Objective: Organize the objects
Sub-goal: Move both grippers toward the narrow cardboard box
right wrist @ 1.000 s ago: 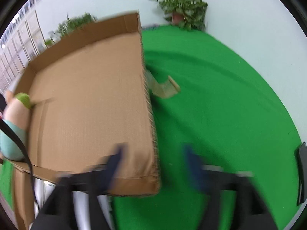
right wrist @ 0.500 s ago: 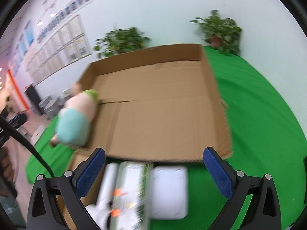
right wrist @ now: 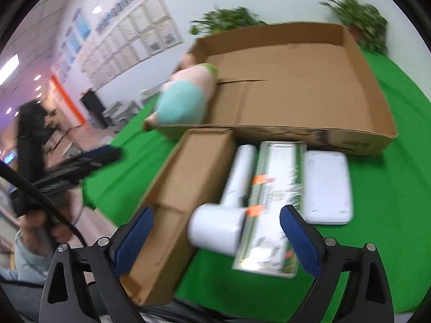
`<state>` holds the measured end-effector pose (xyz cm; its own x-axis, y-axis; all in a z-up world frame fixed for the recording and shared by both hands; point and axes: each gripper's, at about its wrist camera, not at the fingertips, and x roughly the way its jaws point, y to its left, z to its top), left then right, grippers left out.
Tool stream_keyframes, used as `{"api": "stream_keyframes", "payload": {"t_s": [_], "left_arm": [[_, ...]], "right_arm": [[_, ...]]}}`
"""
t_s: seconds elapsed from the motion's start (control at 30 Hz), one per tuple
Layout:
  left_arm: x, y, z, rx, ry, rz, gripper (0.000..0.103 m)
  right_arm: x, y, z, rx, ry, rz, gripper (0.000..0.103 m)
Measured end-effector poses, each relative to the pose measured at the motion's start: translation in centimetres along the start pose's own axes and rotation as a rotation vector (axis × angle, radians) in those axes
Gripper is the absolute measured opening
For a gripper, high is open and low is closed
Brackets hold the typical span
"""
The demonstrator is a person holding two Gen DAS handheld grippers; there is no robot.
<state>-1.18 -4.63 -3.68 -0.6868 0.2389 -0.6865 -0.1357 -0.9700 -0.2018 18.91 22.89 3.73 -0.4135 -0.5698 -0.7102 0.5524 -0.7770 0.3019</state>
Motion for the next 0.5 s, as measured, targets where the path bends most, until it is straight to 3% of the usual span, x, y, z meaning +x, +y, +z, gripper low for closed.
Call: {"api": "stream_keyframes", "payload": {"t_s": [0.17, 0.27, 0.33, 0.4, 0.5], "left_arm": [[1.2, -0.4, -2.9, 0.007, 0.066, -0.053, 0.08], [1.3, -0.3, -4.0, -0.004, 0.079, -0.08, 0.08], [1.4, -0.3, -4.3, -0.007, 0.089, -0.089, 0.078], [1.5, -0.4, -4.9, -0.007, 0.098, -0.09, 0.072], [1.8, -0.4, -5.4, -0.014, 0.12, -0.097, 0.058]], "right_arm": [[1.0, 3.0, -2.0, -0.068, 0.023, 0.008, 0.095], [1.6, 3.8, -3.0, -0.084, 0.025, -0.053, 0.095], [2.1, 1.7, -3.5, -0.074, 0.035, -0.065, 0.091], [2.4, 2.1, -3.9, -0.083, 0.039, -0.106, 0.08], [2.8, 2.1, -4.2, -0.108, 0.031, -0.175, 0.069]]}}
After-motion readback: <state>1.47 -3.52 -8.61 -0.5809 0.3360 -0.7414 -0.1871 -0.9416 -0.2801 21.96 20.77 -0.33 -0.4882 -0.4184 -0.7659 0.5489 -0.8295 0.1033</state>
